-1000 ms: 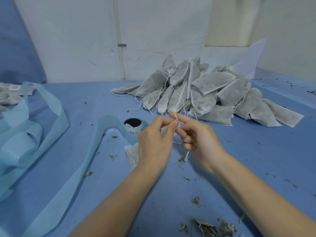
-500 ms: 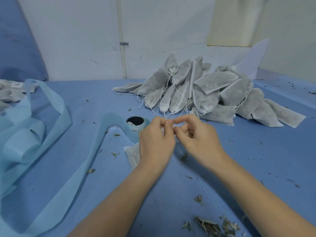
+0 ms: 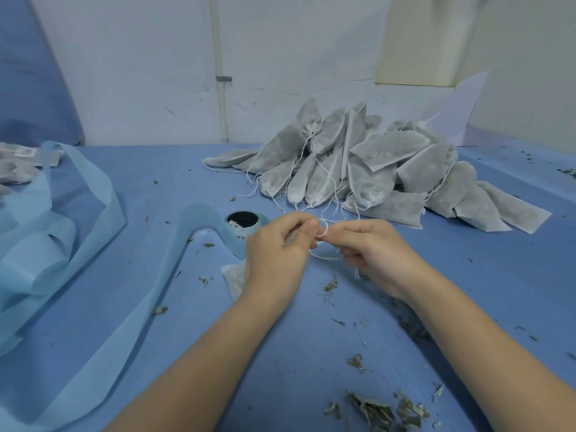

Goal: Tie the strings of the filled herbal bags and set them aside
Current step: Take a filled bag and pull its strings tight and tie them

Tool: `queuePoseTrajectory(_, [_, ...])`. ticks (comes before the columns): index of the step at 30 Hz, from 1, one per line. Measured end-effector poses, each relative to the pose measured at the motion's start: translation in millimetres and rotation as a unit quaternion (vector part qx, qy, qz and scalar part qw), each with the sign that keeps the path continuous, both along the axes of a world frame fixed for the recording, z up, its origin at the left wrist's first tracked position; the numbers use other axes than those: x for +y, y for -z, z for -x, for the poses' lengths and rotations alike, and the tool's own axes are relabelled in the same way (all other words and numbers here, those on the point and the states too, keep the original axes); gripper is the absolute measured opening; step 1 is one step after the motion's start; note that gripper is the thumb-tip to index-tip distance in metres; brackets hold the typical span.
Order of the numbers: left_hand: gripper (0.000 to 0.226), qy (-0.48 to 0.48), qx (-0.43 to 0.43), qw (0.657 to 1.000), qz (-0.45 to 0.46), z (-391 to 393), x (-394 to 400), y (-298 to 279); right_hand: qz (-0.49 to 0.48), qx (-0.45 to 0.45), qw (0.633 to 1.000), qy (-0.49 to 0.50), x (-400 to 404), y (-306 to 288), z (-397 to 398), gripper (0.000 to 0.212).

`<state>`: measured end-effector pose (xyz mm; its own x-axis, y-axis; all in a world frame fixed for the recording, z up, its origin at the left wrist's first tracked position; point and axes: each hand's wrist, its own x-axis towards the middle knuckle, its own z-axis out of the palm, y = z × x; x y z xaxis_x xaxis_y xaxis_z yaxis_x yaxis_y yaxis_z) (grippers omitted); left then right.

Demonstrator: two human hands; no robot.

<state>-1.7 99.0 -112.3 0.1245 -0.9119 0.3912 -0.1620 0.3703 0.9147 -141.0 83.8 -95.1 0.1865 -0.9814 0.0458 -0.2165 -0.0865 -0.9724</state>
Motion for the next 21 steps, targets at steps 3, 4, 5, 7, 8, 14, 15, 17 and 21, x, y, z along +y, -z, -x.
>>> queuePoseTrajectory(3, [0.021,-0.039,-0.123,0.989,0.075,2,3,0,-0.006,-0.005,1.0,-0.007,-1,-3,5,0.014])
queuePoseTrajectory(4, [0.019,-0.06,-0.178,0.977,0.099,3,4,1,-0.013,-0.011,1.0,-0.009,-2,-4,6,0.012])
queuePoseTrajectory(5, [0.018,-0.082,-0.225,0.964,0.115,3,4,3,-0.025,-0.021,0.999,-0.01,-2,-4,6,0.013])
queuePoseTrajectory(7, [0.016,-0.124,-0.291,0.938,0.141,4,4,7,-0.063,-0.056,0.996,-0.009,-3,-4,5,0.017])
queuePoseTrajectory(8, [0.016,-0.147,-0.313,0.926,0.152,5,4,8,-0.081,-0.077,0.994,-0.011,-3,-4,5,0.019])
queuePoseTrajectory(14, [0.014,-0.165,-0.283,0.937,0.123,6,3,10,-0.033,-0.042,0.998,0.016,-2,1,1,0.017])
queuePoseTrajectory(15, [0.014,-0.16,-0.269,0.943,0.11,7,3,10,-0.028,-0.044,0.998,0.031,-2,3,1,0.014])
queuePoseTrajectory(17, [0.014,-0.164,-0.234,0.954,0.091,9,3,10,-0.016,-0.047,0.998,0.048,-1,4,-1,0.011])
queuePoseTrajectory(21, [0.013,-0.173,-0.18,0.968,0.037,11,2,8,-0.013,-0.088,0.995,0.051,2,3,-9,0.016])
